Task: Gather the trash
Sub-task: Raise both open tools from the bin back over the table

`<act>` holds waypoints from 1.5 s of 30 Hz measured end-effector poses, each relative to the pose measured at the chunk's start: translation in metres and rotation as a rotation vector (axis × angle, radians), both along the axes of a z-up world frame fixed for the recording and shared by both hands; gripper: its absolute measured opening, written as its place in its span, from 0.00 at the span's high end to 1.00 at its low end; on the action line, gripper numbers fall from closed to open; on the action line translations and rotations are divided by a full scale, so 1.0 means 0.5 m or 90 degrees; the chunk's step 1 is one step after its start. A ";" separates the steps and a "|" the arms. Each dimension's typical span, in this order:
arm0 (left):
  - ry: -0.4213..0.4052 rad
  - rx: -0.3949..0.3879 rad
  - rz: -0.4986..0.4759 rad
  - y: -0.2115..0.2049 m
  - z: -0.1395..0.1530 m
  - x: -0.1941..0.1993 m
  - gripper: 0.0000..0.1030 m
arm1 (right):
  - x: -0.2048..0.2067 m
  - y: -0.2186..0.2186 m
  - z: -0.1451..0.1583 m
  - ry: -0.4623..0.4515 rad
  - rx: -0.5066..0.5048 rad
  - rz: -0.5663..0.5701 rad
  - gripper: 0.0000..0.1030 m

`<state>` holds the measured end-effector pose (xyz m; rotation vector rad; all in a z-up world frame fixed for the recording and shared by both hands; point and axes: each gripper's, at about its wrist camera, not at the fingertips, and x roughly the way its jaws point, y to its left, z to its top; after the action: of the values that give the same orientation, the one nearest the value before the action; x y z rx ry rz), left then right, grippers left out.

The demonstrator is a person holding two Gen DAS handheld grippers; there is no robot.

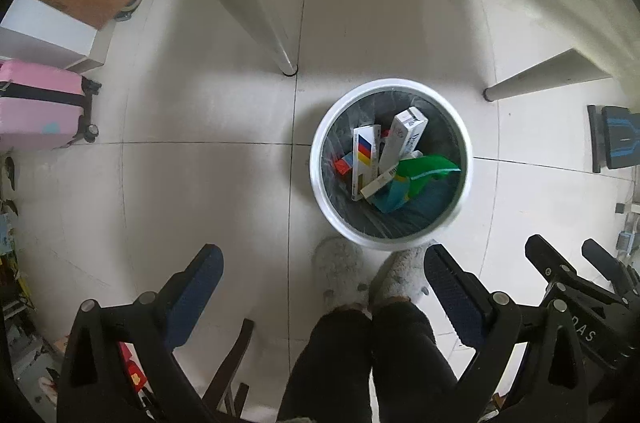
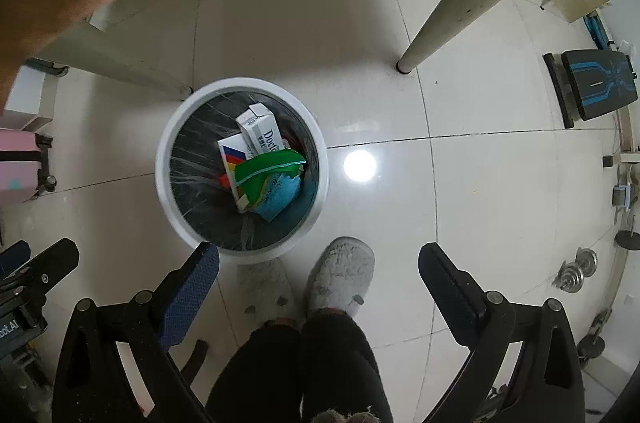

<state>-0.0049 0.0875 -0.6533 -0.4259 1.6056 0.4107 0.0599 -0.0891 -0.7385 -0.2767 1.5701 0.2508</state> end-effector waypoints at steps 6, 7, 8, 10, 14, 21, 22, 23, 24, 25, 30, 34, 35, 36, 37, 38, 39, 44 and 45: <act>-0.013 0.000 -0.002 -0.013 0.109 -0.013 0.00 | -0.014 -0.009 0.114 -0.008 0.008 0.004 0.02; -0.015 0.001 -0.003 -0.014 0.128 -0.015 0.00 | -0.017 -0.011 0.140 -0.011 0.008 0.005 0.02; -0.017 0.000 -0.003 -0.015 0.146 -0.017 0.00 | -0.020 -0.012 0.161 -0.013 0.010 0.006 0.02; -0.023 0.001 -0.003 -0.020 0.197 -0.022 0.00 | -0.026 -0.017 0.205 -0.018 0.016 0.007 0.02; -0.038 0.005 -0.009 -0.030 0.281 -0.033 0.00 | -0.035 -0.025 0.306 -0.029 0.031 0.008 0.02; -0.068 0.005 -0.020 -0.047 0.427 -0.054 0.00 | -0.064 -0.032 0.486 -0.034 0.053 0.019 0.02; -0.075 0.003 -0.022 -0.048 0.452 -0.057 0.00 | -0.069 -0.032 0.513 -0.035 0.054 0.022 0.02; -0.079 0.002 -0.022 -0.048 0.465 -0.057 0.00 | -0.073 -0.032 0.535 -0.035 0.058 0.022 0.02; -0.084 0.002 -0.022 -0.048 0.483 -0.057 0.00 | -0.075 -0.034 0.552 -0.034 0.061 0.022 0.02; -0.091 0.003 -0.022 -0.047 0.505 -0.055 0.00 | -0.076 -0.033 0.576 -0.034 0.066 0.021 0.02; -0.145 0.034 -0.021 -0.032 0.604 -0.013 0.00 | -0.044 -0.033 0.682 -0.055 0.101 -0.002 0.02; -0.183 0.076 -0.013 -0.006 0.674 0.058 0.00 | 0.024 -0.033 0.756 -0.071 0.138 -0.019 0.02; -0.187 0.088 -0.012 -0.001 0.685 0.073 0.00 | 0.047 -0.030 0.777 -0.080 0.140 -0.014 0.02; -0.196 0.110 -0.011 0.005 0.701 0.105 0.00 | 0.081 -0.027 0.805 -0.092 0.140 -0.003 0.02; -0.206 0.127 -0.010 0.009 0.713 0.133 0.00 | 0.110 -0.024 0.822 -0.100 0.137 0.008 0.02; -0.211 0.138 -0.009 0.009 0.719 0.153 0.00 | 0.143 -0.021 0.837 -0.107 0.132 0.019 0.02; -0.214 0.149 -0.008 0.015 0.726 0.184 0.00 | 0.178 -0.016 0.851 -0.115 0.125 0.035 0.02; -0.213 0.174 0.001 0.035 0.732 0.370 0.00 | 0.403 0.015 0.878 -0.130 0.057 0.131 0.02; -0.214 0.175 0.003 0.035 0.730 0.404 0.00 | 0.446 0.017 0.873 -0.126 0.047 0.151 0.02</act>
<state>0.1973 0.1049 -0.2881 -0.2717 1.2019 0.5267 0.2831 -0.0807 -0.3018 -0.4172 1.3301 0.4520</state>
